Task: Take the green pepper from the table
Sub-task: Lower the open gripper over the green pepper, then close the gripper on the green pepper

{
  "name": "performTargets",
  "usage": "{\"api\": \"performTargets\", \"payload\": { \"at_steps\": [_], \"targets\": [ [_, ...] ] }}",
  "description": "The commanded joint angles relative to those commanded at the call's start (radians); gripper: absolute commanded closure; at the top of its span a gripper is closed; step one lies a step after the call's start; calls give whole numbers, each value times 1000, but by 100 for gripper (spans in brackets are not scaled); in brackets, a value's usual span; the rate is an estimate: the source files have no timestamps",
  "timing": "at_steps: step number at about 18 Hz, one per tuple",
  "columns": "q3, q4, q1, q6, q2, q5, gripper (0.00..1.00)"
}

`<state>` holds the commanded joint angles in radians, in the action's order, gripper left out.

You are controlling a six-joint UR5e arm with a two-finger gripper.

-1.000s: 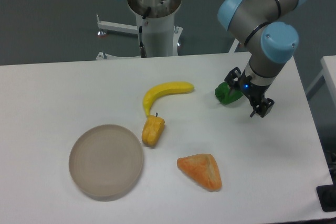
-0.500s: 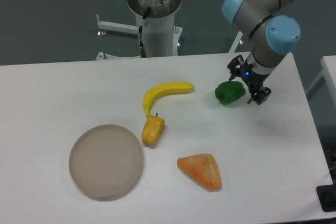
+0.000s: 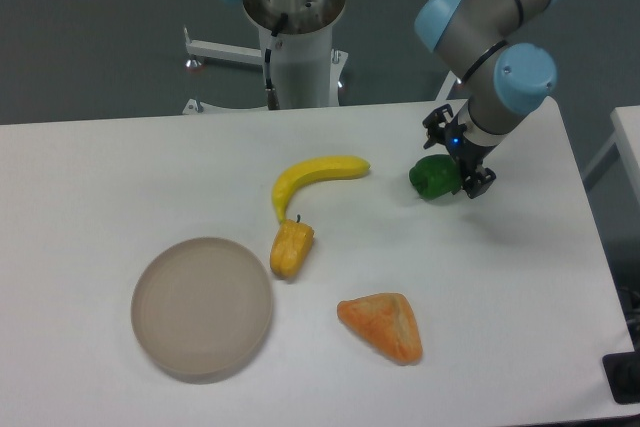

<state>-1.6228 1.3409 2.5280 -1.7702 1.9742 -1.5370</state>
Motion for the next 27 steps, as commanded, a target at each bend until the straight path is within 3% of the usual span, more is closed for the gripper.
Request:
{"api": "performTargets", "payload": {
  "at_steps": [1,2,4,6,10,16,18,21,27],
  "targets": [
    [-9,-31,-2,-2,0,0,0],
    [-37,-86,-2,0,0,0,7],
    [-72,-159,-2,-2,-1,0,37],
    [-69,-172,-2,2,-6,-2,64],
    [-29,-161,-2,17,-11,-5,65],
    [72,-91,-24,133,-29,-3,65],
    [132,-13,-43,173,-28,-26,65],
    [228,43,-89,230,1,-40,65],
    [349,40,-110,321,72,-40,64]
  ]
}}
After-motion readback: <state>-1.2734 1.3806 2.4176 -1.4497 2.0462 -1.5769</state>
